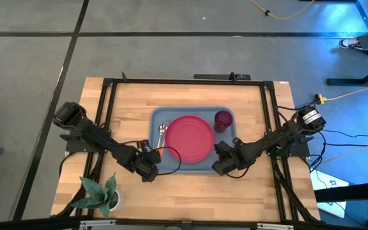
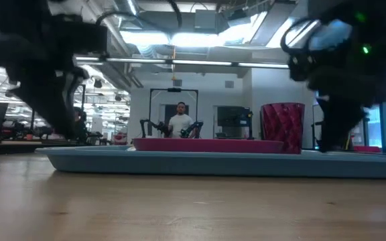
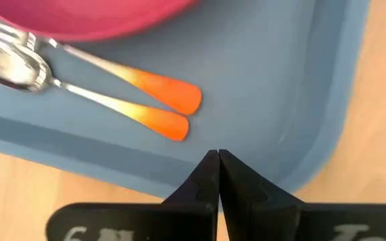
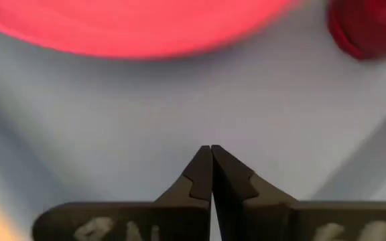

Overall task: Pick and place plate/cup/fork/spoon on tray
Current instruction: Return to Home Position

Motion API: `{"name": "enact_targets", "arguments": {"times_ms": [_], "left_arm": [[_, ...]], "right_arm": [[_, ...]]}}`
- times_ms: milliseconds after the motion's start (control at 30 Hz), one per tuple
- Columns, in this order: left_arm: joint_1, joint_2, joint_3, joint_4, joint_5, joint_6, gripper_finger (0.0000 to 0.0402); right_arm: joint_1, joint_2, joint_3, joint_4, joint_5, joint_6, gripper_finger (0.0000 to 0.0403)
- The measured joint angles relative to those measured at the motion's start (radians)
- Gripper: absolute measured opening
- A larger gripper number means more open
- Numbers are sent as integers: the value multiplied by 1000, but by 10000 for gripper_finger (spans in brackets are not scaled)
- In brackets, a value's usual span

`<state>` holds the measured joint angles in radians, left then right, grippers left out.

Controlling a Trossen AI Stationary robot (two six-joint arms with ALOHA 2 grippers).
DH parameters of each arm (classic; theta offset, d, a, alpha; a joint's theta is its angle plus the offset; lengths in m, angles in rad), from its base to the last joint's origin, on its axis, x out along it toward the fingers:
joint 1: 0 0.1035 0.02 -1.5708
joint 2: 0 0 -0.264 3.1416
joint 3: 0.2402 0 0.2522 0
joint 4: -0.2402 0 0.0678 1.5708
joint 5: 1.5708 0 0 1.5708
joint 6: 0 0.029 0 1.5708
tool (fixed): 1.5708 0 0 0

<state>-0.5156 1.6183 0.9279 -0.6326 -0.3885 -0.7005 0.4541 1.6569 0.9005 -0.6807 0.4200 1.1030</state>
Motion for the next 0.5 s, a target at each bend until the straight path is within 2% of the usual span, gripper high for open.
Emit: {"name": "enact_targets", "arguments": {"times_ms": [100, 267, 500], "left_arm": [[0, -62, 0, -41, -46, 4, 0], [0, -216, 0, -95, -134, 30, 0], [-11, -445, 0, -126, -221, 170, 0]], "right_arm": [[0, -22, 53, -40, 14, -74, 4], [3, -104, 131, -110, 127, -169, 4], [2, -240, 135, -209, 238, -198, 4]]}}
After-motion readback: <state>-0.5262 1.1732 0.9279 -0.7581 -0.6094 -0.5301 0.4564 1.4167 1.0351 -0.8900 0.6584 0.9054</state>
